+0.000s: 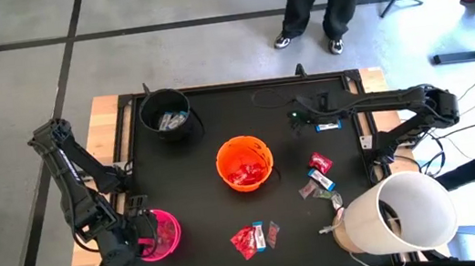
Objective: Sort candy
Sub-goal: Put the transparent candy into the pink bucket
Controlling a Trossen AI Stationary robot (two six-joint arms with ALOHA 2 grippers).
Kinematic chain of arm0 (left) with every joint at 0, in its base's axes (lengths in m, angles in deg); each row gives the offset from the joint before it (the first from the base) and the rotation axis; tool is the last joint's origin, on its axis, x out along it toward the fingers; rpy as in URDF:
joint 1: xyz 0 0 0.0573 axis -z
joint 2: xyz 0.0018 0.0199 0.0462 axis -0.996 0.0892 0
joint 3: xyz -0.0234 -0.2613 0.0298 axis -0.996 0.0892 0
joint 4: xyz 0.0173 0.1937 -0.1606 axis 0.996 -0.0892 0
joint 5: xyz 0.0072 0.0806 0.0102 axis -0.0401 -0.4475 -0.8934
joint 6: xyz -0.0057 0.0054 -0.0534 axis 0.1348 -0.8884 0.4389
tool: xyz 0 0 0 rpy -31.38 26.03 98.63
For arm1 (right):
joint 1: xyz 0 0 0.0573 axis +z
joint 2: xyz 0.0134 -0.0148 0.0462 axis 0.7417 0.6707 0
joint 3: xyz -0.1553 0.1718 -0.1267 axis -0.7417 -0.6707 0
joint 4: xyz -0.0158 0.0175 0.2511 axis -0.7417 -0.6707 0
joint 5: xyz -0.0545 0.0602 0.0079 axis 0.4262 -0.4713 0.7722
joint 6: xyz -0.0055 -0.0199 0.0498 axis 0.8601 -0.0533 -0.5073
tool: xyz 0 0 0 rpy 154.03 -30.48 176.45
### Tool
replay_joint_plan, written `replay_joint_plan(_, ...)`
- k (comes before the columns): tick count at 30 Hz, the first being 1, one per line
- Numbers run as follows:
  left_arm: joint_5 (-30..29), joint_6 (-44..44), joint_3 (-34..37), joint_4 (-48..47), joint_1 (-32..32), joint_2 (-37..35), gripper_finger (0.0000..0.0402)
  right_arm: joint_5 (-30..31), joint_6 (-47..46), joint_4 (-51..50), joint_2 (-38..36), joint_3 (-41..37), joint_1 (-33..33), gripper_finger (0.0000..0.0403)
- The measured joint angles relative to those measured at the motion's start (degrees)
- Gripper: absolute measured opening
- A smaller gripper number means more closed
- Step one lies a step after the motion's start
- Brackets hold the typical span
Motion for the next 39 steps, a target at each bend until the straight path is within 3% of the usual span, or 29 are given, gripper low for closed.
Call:
replay_joint_plan(5, 0.04, 0.02, 0.0, 0.03, 0.01, 0.0, 0.0223, 0.36, -4.07, -5.57, 0.0, -3.03, -3.42, 0.0264)
replay_joint_plan(18, 0.15, 0.02, 0.0, 0.05, 0.01, 0.0, 0.0223, 0.92, -7.43, -1.76, 0.02, -13.98, -17.52, 0.0264)
replay_joint_plan(28, 0.2, 0.04, 0.0, 0.05, -0.01, 0.0, 0.0223, 0.63, -7.61, -1.78, 0.02, -17.42, -20.37, 0.0258)
replay_joint_plan(32, 0.2, 0.04, 0.0, 0.05, 0.0, 0.0, 0.0223, 0.63, -7.61, -1.73, 0.04, -17.97, -20.33, 0.0212)
replay_joint_plan(39, 0.2, 0.04, 0.0, 0.05, -0.01, 0.0, 0.0223, 0.63, -7.12, 0.22, 0.04, -18.11, -20.33, 0.0079)
